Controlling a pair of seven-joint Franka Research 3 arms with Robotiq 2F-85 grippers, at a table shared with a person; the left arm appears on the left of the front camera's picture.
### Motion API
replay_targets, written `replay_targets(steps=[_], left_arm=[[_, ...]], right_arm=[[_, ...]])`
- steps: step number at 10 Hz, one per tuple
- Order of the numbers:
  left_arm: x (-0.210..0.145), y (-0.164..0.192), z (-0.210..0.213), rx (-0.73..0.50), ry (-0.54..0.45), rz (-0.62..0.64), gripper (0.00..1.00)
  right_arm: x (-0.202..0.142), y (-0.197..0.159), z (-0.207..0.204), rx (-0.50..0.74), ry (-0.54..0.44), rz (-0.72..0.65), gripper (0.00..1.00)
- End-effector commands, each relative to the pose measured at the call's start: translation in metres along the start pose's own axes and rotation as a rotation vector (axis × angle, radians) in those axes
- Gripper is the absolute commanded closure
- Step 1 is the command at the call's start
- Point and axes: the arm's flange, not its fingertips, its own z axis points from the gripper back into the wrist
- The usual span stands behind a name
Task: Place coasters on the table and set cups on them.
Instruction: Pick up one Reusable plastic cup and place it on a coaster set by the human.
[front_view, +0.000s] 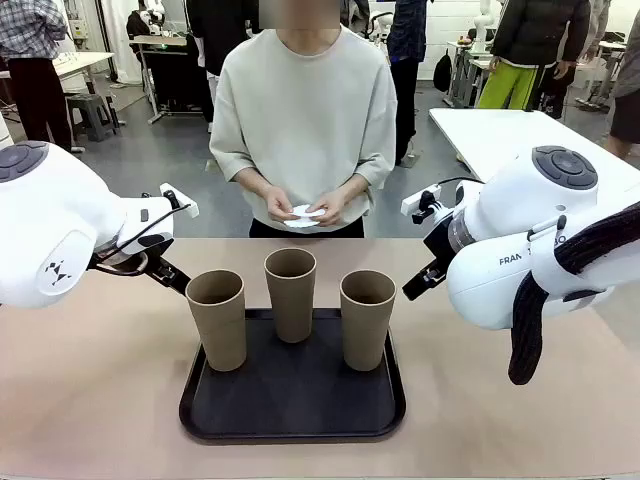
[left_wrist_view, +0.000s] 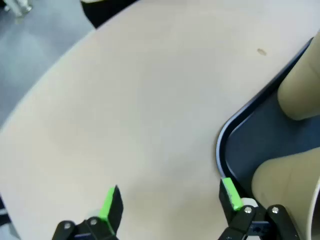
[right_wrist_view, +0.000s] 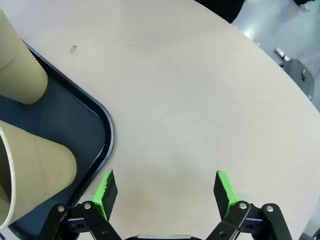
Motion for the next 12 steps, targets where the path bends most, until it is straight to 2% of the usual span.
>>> replay_targets(steps=[1,12], left_arm=[[0.0000,-0.0001,0.0000,0.000,0.000,0.000,0.00],[0.0000,-0.0001,0.0000,0.000,0.000,0.000,0.00]], right_arm=[[0.0000,0.0000,0.0000,0.000,0.000,0.000,0.00],[0.0000,-0.0001,0.0000,0.000,0.000,0.000,0.00]])
